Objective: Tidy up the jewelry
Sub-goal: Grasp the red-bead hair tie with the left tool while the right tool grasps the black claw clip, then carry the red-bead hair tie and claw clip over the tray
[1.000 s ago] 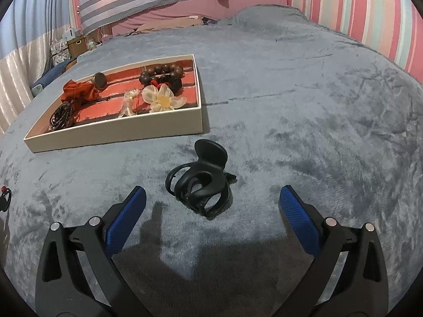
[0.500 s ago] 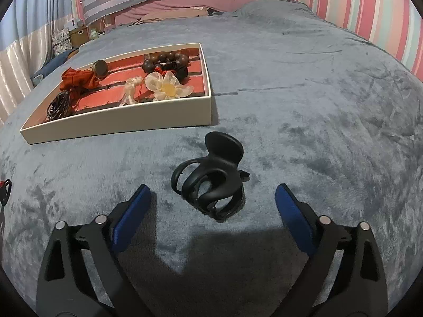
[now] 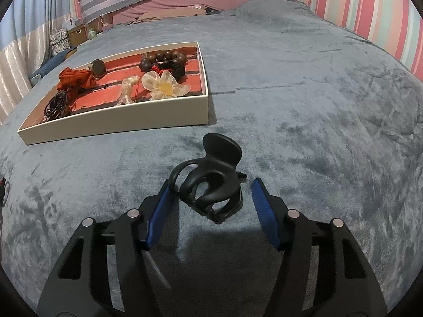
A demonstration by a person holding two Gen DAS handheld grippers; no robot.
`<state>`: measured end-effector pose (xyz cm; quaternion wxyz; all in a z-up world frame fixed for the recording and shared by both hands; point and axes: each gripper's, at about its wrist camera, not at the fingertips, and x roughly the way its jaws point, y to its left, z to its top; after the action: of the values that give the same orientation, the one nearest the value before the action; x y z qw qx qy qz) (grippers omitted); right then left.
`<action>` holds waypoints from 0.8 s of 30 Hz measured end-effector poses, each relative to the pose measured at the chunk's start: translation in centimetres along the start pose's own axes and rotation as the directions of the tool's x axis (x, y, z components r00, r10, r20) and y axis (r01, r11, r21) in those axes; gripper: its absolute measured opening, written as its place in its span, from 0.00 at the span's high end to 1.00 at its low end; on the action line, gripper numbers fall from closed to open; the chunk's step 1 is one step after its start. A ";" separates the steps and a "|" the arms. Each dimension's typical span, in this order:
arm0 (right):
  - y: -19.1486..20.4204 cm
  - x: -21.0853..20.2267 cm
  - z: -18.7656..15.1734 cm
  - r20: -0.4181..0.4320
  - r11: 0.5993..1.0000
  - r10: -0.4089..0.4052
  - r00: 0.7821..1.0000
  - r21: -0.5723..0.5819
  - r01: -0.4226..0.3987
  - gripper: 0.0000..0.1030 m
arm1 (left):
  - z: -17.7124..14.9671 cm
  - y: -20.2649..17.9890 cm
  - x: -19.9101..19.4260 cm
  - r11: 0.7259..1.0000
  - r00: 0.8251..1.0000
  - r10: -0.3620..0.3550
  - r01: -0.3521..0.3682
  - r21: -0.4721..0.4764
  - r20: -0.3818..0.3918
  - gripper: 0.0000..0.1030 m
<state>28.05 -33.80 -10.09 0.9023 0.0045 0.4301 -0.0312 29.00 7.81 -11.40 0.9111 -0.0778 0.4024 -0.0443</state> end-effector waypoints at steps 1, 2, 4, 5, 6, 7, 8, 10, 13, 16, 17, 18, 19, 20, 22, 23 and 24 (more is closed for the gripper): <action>0.0 0.0 0.0 0.000 1.000 -0.002 1.000 -0.001 0.002 0.44 | 0.0 0.0 0.0 1.000 1.000 0.000 0.000 0.000 0.001 0.80; 0.0 0.0 0.0 0.001 1.000 -0.003 1.000 -0.002 0.003 0.49 | 0.0 0.0 0.0 1.000 1.000 -0.002 0.002 -0.001 0.001 0.81; 0.1 0.0 0.1 0.003 1.000 0.001 1.000 -0.004 -0.001 0.53 | 0.0 0.2 -0.1 1.000 1.000 -0.006 0.006 -0.004 0.002 0.81; 0.1 0.0 0.1 0.002 1.000 -0.001 1.000 -0.006 0.001 0.53 | 0.0 0.3 -0.1 1.000 1.000 -0.009 0.009 -0.006 0.003 0.81; 0.1 -0.1 0.1 0.004 1.000 -0.002 1.000 -0.007 0.002 0.53 | 0.0 0.3 -0.2 1.000 1.000 -0.011 0.011 -0.008 0.004 0.81; 0.1 -0.1 0.0 0.005 1.000 -0.001 1.000 -0.006 0.001 0.53 | 0.0 0.3 -0.3 1.000 1.000 -0.014 0.014 -0.009 0.005 0.82; 0.0 -0.2 0.0 0.009 1.000 0.001 1.000 -0.002 -0.001 0.53 | 0.0 0.4 -0.3 1.000 1.000 -0.018 0.018 -0.011 0.006 0.82; -0.1 -0.3 0.0 0.013 1.000 0.005 1.000 0.005 -0.005 0.53 | 0.0 0.6 -0.5 0.999 1.000 -0.029 0.029 -0.012 0.011 0.82; -0.3 -0.7 0.0 0.028 1.000 0.004 1.000 0.015 -0.004 0.54 | -0.1 0.7 -0.9 0.999 0.999 -0.039 0.039 -0.011 0.018 0.82; -0.4 -1.0 0.0 0.034 1.000 0.007 0.999 0.015 -0.008 0.54 | -0.1 0.6 -1.2 0.999 0.999 -0.039 0.040 -0.005 0.023 0.82; -0.4 -1.0 0.0 0.035 1.000 0.008 0.999 0.014 -0.008 0.54 | -0.1 0.5 -1.3 0.999 0.999 -0.039 0.039 -0.003 0.025 0.82; -0.3 -1.1 0.0 0.038 1.000 0.007 0.999 0.010 -0.008 0.54 | 0.0 0.5 -1.4 0.999 0.999 -0.038 0.038 -0.001 0.028 0.82; -0.2 -1.2 0.0 0.040 1.000 0.007 0.999 0.008 -0.007 0.54 | 0.0 0.4 -1.5 0.999 0.999 -0.037 0.037 0.002 0.031 0.82; -0.2 -1.3 0.1 0.042 1.000 0.006 0.999 0.005 -0.006 0.54 | 0.0 0.4 -1.6 0.999 0.999 -0.035 0.035 0.004 0.032 0.82; -0.1 -1.4 0.1 0.047 1.000 0.004 0.999 0.002 -0.005 0.54 | 0.1 0.2 -1.7 1.000 0.999 -0.026 0.026 0.009 0.034 0.82; -0.2 -1.5 0.2 0.049 1.000 0.004 0.999 0.002 -0.004 0.54 | 0.3 0.1 -1.7 1.000 0.999 -0.022 0.022 0.012 0.035 0.82; -0.2 -1.6 0.2 0.052 1.000 0.005 0.999 0.002 -0.006 0.54 | 0.4 0.0 -1.7 1.000 0.999 -0.018 0.018 0.015 0.037 0.82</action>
<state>27.19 -33.93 -8.73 0.9133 0.0060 0.4062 -0.0293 28.12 8.11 -9.90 0.9185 -0.0754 0.3843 -0.0540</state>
